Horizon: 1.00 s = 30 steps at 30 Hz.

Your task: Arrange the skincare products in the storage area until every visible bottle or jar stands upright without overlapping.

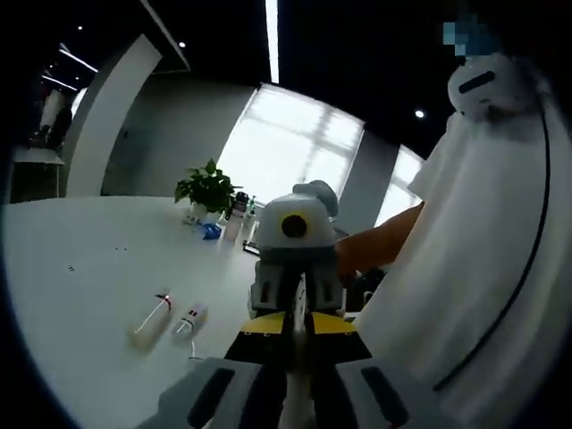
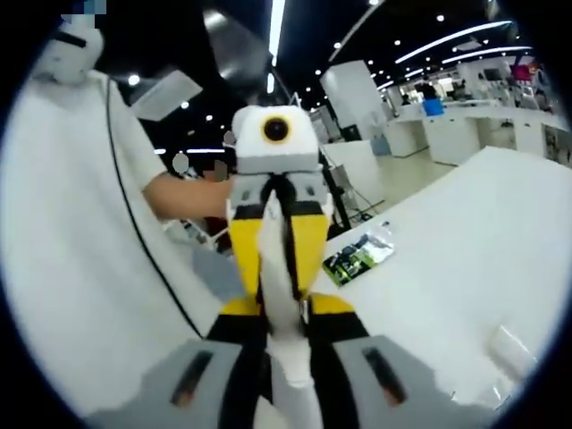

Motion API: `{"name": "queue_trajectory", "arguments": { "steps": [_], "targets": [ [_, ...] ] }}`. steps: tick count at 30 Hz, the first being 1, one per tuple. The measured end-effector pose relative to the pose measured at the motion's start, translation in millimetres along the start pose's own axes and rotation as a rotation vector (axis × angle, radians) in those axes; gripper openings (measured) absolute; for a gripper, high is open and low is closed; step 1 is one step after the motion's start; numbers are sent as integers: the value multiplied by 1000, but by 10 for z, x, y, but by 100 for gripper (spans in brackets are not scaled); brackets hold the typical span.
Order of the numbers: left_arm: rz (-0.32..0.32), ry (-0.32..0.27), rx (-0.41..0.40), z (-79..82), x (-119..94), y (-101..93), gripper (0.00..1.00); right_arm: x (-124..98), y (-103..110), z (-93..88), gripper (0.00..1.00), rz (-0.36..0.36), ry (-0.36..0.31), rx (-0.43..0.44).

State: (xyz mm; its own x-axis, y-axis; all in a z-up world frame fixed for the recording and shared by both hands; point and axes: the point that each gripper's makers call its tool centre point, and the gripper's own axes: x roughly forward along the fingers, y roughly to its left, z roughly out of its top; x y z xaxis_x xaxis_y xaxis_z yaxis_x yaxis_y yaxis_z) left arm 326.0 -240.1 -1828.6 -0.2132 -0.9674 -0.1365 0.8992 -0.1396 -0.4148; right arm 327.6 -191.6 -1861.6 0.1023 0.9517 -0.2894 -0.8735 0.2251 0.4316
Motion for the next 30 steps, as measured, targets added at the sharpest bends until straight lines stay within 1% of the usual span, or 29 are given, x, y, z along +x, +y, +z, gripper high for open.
{"name": "queue_trajectory", "arguments": {
  "steps": [2, 3, 7, 10, 11, 14, 15, 16, 18, 19, 22, 27, 30],
  "targets": [
    [6, -2, 10, 6, 8, 11, 4, -21, -33, 22, 17, -21, -39, 44],
    [8, -4, 12, 12, 12, 18, 4, -32, -52, 31, 18, -33, -56, 52],
    [9, -7, 26, 48, 47, 63, 4, -91, -103, 75, 21, -87, -123, 58],
    [9, -13, 33, 95, 57, 116, 4, -129, -159, 24, 32, -130, -126, 93],
    [11, -19, 35, 137, 60, 146, 4, -168, -196, -36, 34, -162, -120, 97],
    [21, -30, 45, 225, 48, 247, 4, -246, -211, -94, 37, -190, -130, 107],
    [34, -26, 58, 252, 44, 302, 4, -304, -266, -90, 38, -234, -157, 124],
    [39, -20, 64, 269, 36, 353, 4, -365, -300, -122, 39, -264, -160, 137],
    [56, -18, 75, 300, 26, 445, 4, -459, -370, -144, 39, -321, -173, 123],
    [58, -18, 81, 314, 25, 470, 4, -522, -408, -146, 39, -357, -194, 128],
    [81, -16, 88, 361, 20, 616, 4, -644, -442, -174, 40, -404, -236, 169],
    [117, -12, 118, 408, 29, 850, 4, -737, -422, -302, 41, -439, -248, 215],
    [155, -17, 124, 438, 19, 1064, 4, -775, -429, -400, 41, -463, -249, 255]
  ]
}}
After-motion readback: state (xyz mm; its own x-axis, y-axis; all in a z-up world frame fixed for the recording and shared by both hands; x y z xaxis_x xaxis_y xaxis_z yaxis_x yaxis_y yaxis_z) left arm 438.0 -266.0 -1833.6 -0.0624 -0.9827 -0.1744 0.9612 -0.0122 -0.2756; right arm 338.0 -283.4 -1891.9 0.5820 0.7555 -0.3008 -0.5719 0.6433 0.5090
